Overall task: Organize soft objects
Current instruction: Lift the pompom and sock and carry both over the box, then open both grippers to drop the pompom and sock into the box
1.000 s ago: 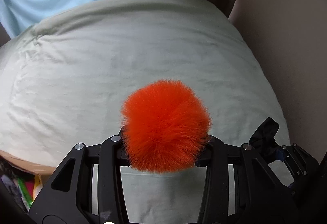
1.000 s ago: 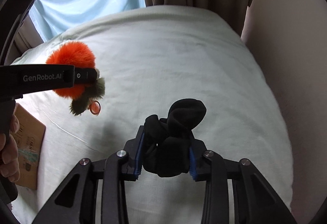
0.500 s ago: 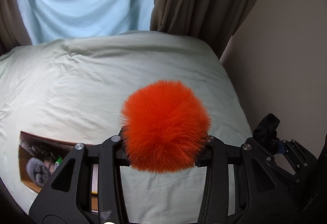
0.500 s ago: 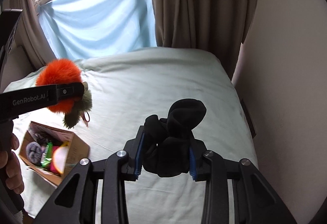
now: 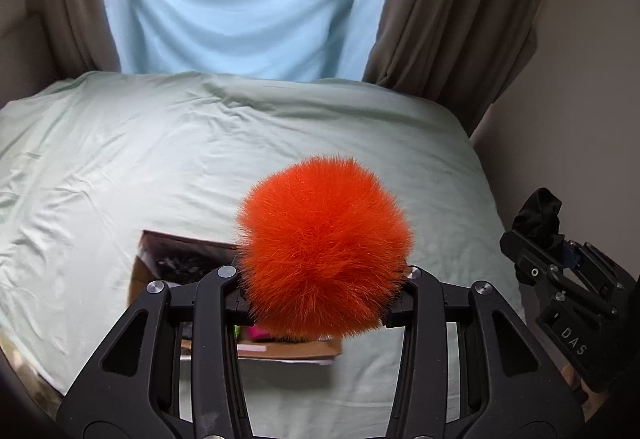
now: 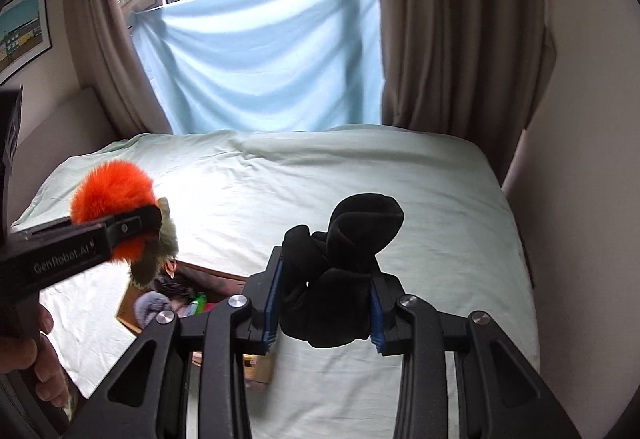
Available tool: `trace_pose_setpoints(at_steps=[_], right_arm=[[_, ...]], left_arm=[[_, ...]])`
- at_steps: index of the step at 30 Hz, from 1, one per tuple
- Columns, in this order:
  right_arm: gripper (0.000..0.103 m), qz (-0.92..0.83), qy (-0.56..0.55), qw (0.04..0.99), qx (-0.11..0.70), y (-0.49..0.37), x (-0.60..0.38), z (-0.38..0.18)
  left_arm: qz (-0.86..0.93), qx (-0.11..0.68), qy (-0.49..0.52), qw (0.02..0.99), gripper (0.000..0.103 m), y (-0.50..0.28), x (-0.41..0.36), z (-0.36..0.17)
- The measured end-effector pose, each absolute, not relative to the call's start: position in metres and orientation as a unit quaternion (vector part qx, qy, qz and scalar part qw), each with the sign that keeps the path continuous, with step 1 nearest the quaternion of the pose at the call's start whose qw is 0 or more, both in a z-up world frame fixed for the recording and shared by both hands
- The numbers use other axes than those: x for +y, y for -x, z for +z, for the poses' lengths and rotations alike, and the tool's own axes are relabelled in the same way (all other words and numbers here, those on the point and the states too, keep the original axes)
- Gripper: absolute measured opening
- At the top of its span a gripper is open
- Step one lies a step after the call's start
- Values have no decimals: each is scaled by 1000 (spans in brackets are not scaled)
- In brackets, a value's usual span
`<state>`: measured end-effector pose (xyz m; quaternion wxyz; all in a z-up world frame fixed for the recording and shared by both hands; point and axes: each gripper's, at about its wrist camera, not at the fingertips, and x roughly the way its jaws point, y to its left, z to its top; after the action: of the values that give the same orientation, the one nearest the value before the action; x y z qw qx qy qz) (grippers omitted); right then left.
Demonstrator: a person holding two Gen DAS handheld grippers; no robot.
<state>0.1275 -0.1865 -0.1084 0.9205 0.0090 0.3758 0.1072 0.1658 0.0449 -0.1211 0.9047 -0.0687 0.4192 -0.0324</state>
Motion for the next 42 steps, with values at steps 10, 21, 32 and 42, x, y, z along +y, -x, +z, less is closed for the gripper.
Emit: trace_pose_setpoints(at_steps=[10, 21, 32, 42], right_arm=[[33, 142, -27, 900, 411, -134, -74, -129], [33, 145, -48, 862, 484, -165, -7, -194], [33, 133, -87, 808, 568, -213, 10, -260], [33, 126, -139, 762, 619, -245, 4, -314]], left_arm=[[-12, 454, 73, 888, 37, -151, 161, -149], [-31, 517, 69, 853, 37, -176, 213, -219], [-56, 595, 50, 800, 37, -220, 207, -296], [-83, 629, 12, 773, 37, -234, 192, -336]])
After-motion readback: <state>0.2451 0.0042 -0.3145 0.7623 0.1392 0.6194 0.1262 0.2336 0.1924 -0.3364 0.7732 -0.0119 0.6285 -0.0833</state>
